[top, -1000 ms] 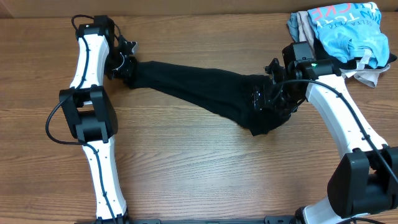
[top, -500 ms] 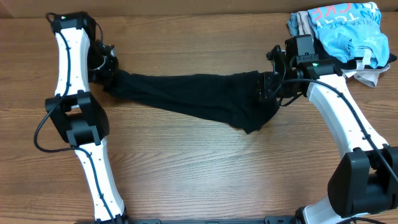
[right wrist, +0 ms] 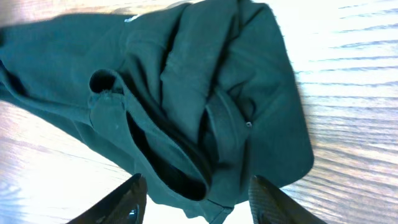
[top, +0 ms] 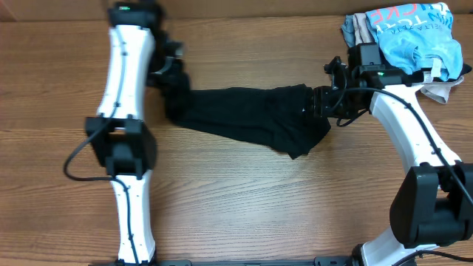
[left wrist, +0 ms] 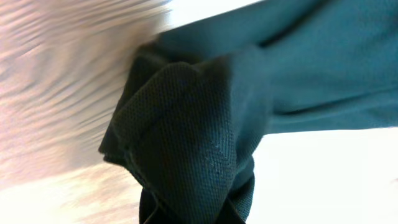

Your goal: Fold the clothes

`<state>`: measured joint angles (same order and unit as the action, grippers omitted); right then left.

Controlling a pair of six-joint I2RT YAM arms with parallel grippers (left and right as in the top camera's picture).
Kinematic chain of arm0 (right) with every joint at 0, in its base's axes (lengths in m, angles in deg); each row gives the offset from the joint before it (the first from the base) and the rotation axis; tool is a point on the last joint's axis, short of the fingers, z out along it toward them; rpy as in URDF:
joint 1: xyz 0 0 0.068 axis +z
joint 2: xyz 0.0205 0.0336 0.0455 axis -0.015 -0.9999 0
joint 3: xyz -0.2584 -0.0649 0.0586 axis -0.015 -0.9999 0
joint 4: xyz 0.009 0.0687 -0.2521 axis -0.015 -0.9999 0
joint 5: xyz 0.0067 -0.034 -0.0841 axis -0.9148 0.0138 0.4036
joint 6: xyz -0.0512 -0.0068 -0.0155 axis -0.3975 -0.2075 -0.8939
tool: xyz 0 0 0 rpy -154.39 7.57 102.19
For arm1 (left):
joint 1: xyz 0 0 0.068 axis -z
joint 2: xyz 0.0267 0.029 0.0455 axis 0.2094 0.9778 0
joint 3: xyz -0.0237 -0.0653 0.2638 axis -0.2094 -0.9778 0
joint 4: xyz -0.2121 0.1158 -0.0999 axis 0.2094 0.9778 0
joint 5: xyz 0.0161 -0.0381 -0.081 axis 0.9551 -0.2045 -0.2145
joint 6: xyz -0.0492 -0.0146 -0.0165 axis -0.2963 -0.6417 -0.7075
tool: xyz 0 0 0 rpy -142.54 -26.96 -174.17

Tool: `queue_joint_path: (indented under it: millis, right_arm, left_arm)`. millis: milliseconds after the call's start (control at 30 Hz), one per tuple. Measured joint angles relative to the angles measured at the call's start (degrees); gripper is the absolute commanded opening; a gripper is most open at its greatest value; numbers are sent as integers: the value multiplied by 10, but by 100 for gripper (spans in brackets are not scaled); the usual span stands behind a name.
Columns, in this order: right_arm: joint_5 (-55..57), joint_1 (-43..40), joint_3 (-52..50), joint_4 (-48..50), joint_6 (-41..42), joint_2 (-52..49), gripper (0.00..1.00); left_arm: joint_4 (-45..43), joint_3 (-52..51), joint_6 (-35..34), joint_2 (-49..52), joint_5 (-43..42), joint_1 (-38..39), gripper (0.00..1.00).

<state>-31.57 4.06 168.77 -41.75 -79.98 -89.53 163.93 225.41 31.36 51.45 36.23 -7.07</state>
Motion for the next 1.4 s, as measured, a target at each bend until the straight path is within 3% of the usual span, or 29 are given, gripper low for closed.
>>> queue_joint_path:
  millis: [233, 367, 433, 467, 533, 567, 900, 1200, 1400]
  right_arm:
    - [-16, -35, 0, -17, 0, 0, 63]
    - [-16, -50, 0, -25, 0, 0, 68]
    - [-16, -55, 0, -30, 0, 0, 73]
    - [-16, -55, 0, -30, -1, 0, 75]
    - [-16, -54, 0, -31, 1, 0, 79]
    - [-16, -54, 0, -31, 0, 0, 80]
    - [-14, -54, 0, -13, 0, -5, 85]
    - [-24, -54, 0, 7, 2, -77, 88]
    - [-35, -55, 0, 20, 18, -139, 88]
  left_arm:
    - [-63, -21, -19, 0, -2, 130, 4]
    - [-103, -26, -47, 0, -2, 187, 12]
    - [-121, -28, -59, 0, -2, 215, 41]
    - [-127, -29, -62, 0, -3, 225, 63]
    - [-136, -31, -66, 0, -5, 238, 95]
    - [-137, -32, -70, 0, -6, 244, 100]
    - [-119, -22, -98, 1, -6, 252, 100]
    - [-20, 192, -121, 1, -8, 200, 100]
    - [6, 247, -122, -3, 6, 157, 100]
